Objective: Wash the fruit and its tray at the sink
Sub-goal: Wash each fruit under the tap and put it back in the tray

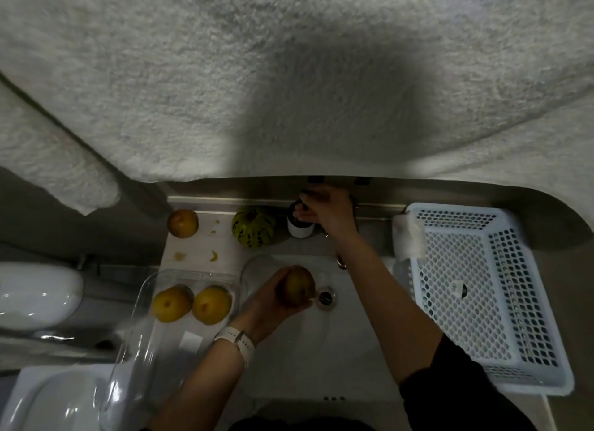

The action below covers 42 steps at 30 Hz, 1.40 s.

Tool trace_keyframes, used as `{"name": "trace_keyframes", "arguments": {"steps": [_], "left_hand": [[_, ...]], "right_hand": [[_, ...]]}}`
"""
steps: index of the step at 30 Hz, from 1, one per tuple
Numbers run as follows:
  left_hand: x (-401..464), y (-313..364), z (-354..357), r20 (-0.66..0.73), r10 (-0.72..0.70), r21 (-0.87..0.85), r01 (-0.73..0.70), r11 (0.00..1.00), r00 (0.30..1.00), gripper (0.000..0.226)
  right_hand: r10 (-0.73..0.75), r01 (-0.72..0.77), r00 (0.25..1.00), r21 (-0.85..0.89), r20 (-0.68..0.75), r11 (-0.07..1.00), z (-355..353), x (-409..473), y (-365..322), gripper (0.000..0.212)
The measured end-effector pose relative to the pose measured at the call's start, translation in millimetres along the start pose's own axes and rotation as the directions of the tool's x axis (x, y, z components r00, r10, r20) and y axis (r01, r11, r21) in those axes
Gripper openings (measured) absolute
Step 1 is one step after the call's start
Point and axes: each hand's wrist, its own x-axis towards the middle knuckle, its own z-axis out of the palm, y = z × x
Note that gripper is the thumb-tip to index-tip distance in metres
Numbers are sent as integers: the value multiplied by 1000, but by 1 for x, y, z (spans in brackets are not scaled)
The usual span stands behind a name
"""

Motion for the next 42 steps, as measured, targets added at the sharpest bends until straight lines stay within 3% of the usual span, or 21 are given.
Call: {"name": "trace_keyframes", "arguments": {"steps": [6,8,11,21,24,29,32,34,36,39,42], "left_hand": [[-1,7,-7,27,74,-56,-72,996,997,27],[-3,11,-5,28,70,-62,-68,996,997,33],[-4,14,-3,32,87,-55,-85,995,996,47],[-10,25,3,71,137,-95,-130,987,988,45],[-12,29,8,64,147,-142,-137,980,987,45],[-21,35,11,97,161,-239,-134,962,982,47],[-24,37,12,91,128,-319,-93,943,988,55],[-27,36,12,77,92,-323,-62,944,993,58],[-28,34,12,63,74,-290,-53,956,995,55],[-29,32,13,41,66,-173,-58,983,997,53],[-30,27,14,44,104,-133,-97,986,994,46]], "right_hand": [[119,-148,986,280,117,949,-2,-13,-5,28],[129,-163,984,319,125,934,-1,-15,-10,29],[152,-184,981,323,121,928,-1,-19,-14,33],[150,-184,980,302,130,936,-2,-29,-22,29],[157,-185,980,268,124,945,0,-30,-21,17],[149,-155,988,233,43,960,2,-39,-20,16],[43,-32,995,121,-87,992,-1,-50,-14,23],[-115,113,976,-20,-183,993,0,-60,-11,25],[-266,255,947,-83,-180,963,3,-79,-6,20],[-421,436,900,-276,114,857,10,-114,18,30],[-429,582,812,-511,395,632,17,-134,51,41]]}}
